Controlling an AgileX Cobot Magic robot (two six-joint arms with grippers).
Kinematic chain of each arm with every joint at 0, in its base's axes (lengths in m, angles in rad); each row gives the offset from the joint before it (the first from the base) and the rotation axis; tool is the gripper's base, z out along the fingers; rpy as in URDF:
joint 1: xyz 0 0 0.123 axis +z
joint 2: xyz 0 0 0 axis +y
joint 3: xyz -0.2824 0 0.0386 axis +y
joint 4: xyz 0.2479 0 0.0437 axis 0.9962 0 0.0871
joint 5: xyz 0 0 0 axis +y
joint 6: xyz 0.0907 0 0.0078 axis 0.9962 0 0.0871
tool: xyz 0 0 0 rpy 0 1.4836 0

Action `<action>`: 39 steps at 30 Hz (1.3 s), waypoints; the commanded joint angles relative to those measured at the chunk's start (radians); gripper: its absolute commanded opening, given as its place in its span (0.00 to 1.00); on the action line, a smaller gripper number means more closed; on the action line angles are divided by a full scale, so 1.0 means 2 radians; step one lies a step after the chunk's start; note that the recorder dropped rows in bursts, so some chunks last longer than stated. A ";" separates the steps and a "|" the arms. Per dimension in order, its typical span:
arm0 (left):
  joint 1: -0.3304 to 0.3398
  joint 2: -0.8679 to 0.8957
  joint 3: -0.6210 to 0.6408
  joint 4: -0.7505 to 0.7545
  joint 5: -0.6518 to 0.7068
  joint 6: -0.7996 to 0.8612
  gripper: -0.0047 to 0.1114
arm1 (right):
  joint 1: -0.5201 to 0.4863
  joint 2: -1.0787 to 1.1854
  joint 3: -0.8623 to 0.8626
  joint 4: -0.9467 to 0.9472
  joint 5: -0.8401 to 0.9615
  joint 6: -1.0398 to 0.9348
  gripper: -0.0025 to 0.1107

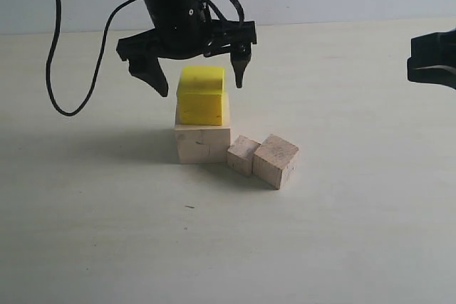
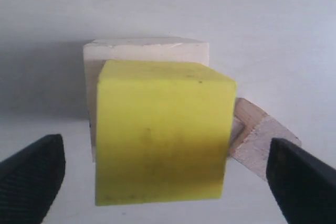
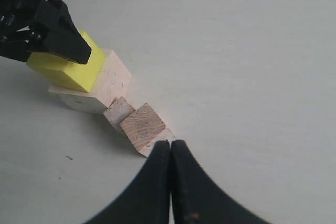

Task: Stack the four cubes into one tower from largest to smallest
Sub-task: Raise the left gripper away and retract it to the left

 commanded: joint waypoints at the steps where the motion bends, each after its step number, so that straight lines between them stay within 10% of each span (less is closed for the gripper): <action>1: 0.000 -0.037 -0.002 -0.023 -0.001 0.032 0.94 | 0.003 0.001 0.000 -0.003 -0.003 -0.005 0.02; 12: -0.001 -0.105 -0.001 -0.119 -0.001 0.168 0.89 | 0.003 0.001 0.018 -0.001 0.008 -0.006 0.02; 19: 0.000 -0.159 -0.001 -0.047 -0.001 0.234 0.06 | 0.003 0.008 0.018 0.021 -0.022 -0.006 0.02; 27: 0.001 -0.236 0.036 0.053 -0.001 0.235 0.04 | 0.003 0.093 0.017 0.063 -0.096 -0.015 0.02; 39: 0.080 -0.350 0.259 0.059 -0.001 0.236 0.04 | 0.003 0.296 -0.100 0.339 -0.076 -0.240 0.02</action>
